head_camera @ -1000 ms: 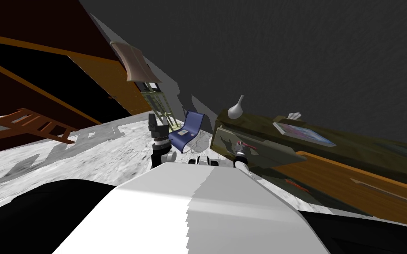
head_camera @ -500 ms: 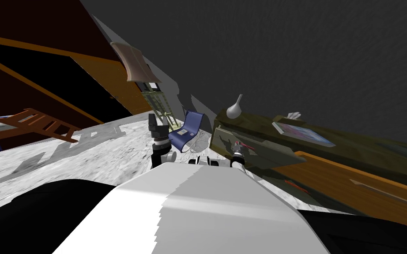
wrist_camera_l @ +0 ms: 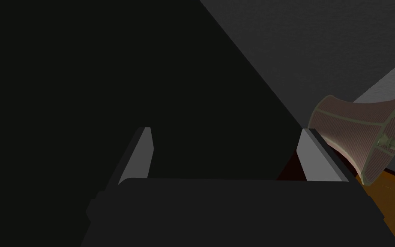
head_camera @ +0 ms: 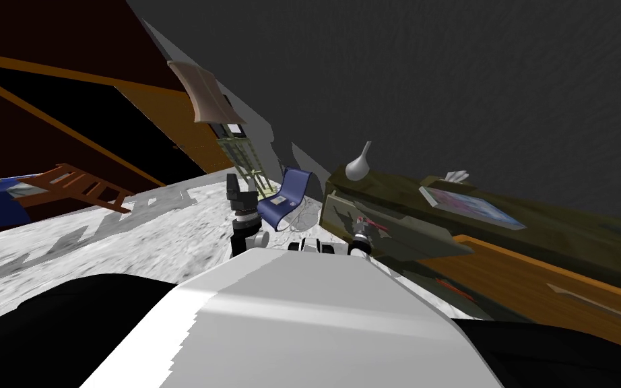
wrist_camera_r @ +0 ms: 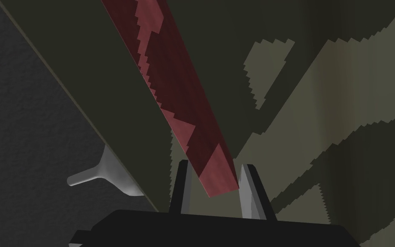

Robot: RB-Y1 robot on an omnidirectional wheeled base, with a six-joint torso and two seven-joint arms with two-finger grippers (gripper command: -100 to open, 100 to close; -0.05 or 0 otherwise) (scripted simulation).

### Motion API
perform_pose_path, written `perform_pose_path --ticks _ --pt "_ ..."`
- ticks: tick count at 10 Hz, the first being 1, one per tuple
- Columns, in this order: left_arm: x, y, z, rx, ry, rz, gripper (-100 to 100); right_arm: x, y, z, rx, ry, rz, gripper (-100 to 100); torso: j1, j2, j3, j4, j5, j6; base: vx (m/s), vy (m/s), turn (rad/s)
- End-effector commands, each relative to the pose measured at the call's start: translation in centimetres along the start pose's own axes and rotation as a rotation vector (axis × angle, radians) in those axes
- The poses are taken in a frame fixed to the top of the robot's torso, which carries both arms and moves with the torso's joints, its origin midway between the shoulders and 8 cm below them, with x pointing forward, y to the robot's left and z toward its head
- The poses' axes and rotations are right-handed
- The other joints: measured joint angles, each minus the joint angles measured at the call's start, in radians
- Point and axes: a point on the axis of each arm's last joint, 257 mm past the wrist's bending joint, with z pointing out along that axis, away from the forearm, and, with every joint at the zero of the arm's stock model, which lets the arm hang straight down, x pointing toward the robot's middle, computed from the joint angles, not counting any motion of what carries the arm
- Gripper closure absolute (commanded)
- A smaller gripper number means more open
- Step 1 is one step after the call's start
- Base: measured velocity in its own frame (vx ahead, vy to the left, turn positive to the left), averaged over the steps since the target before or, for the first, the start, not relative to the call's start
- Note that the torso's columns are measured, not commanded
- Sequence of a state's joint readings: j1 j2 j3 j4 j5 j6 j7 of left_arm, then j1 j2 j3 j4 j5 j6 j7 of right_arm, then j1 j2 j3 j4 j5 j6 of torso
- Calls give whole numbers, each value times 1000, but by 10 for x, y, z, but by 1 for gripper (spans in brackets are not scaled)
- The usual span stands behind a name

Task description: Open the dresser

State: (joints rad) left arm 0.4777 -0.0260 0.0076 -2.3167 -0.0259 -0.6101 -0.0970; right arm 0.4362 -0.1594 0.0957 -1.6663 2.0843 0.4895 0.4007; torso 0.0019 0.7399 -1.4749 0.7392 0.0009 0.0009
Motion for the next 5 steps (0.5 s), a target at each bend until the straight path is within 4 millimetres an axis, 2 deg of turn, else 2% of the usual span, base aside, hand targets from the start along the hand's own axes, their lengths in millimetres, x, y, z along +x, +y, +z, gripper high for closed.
perform_pose_path --ticks 1,2,3,5 --pt "0 0 0 0 0 0 0 -5 -12 -9 30 29 -14 100 -2 3 1 2 2 3 -11 -51 31" --pt "0 0 0 0 0 0 0 -3 -4 -10 7 20 -19 100 -2 6 2 4 4 4 4 -17 18" --pt "0 0 0 0 0 0 0 -7 -5 -12 11 18 -16 100 -1 5 2 3 3 3 -75 27 -18" --pt "0 0 0 0 0 0 0 -9 -7 -14 20 17 -12 100 0 9 5 3 2 3 -148 80 -29"
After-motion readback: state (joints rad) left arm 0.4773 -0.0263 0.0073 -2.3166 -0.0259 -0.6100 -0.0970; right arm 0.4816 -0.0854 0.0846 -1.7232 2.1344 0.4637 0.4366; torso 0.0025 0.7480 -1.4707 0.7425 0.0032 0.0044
